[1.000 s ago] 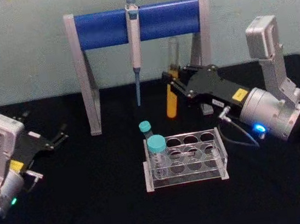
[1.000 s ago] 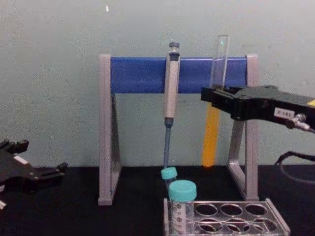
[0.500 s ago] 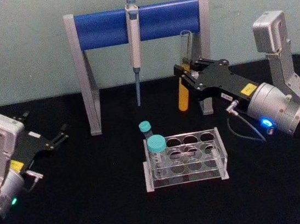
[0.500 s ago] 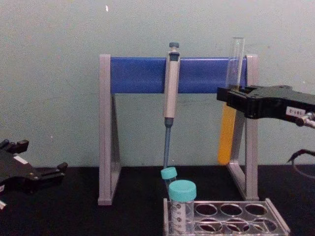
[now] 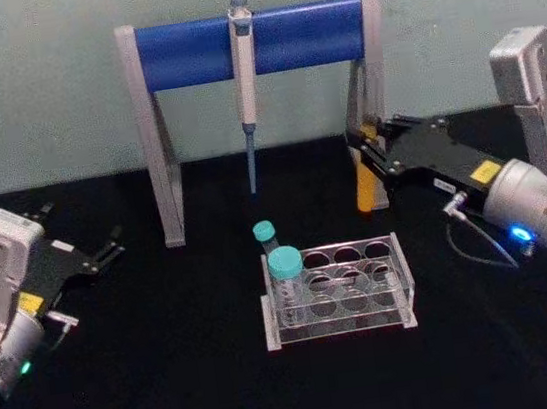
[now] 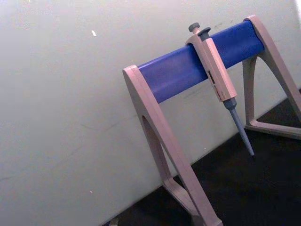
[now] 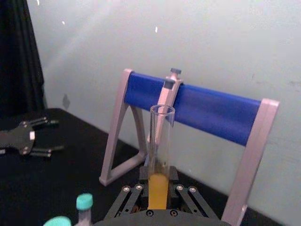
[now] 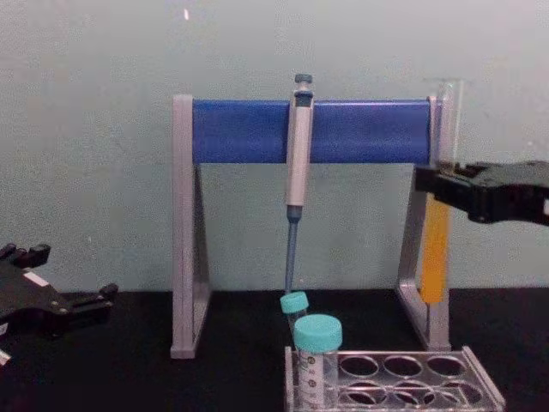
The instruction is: Pick up the test tube from the test tube rack, shake it, then place it back into the test tube rack.
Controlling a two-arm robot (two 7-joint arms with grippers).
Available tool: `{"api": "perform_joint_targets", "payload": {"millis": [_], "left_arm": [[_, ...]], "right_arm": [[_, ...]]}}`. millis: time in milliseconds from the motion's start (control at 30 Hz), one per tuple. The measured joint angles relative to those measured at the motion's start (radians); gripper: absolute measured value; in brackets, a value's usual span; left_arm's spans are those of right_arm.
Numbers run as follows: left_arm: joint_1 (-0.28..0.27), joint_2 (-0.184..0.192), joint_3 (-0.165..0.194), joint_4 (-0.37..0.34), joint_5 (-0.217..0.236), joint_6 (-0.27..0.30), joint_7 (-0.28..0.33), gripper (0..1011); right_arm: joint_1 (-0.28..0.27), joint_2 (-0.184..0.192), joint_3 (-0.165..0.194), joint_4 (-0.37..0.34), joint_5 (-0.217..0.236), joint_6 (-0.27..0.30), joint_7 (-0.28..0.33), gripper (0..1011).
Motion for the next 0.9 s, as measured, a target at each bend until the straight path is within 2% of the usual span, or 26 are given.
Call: {"api": "perform_joint_targets", "payload": {"millis": [200,400,600,667,900], "left_arm": [[0.000,0.000,0.000,0.000,0.000,0.000,0.000,1001],[0.000,0.000,0.000,0.000,0.000,0.000,0.000,1001],[0.000,0.000,0.000,0.000,0.000,0.000,0.000,1001],[0.000,0.000,0.000,0.000,0.000,0.000,0.000,1001],[0.000,0.000,0.000,0.000,0.000,0.000,0.000,1001]], "right_arm": [[-0.047,0.035,0.009,-0.054,0.019,0.024,0.024,229],[-0.062,0.040,-0.016,-0.075,0.047,0.032,0.062,229],[-0.031,0.012,-0.049,-0.043,0.059,0.013,0.078,229],[-0.008,-0.008,-0.062,-0.015,0.060,-0.004,0.078,229],[0.045,-0.052,-0.074,0.054,0.051,-0.036,0.057,229]]}}
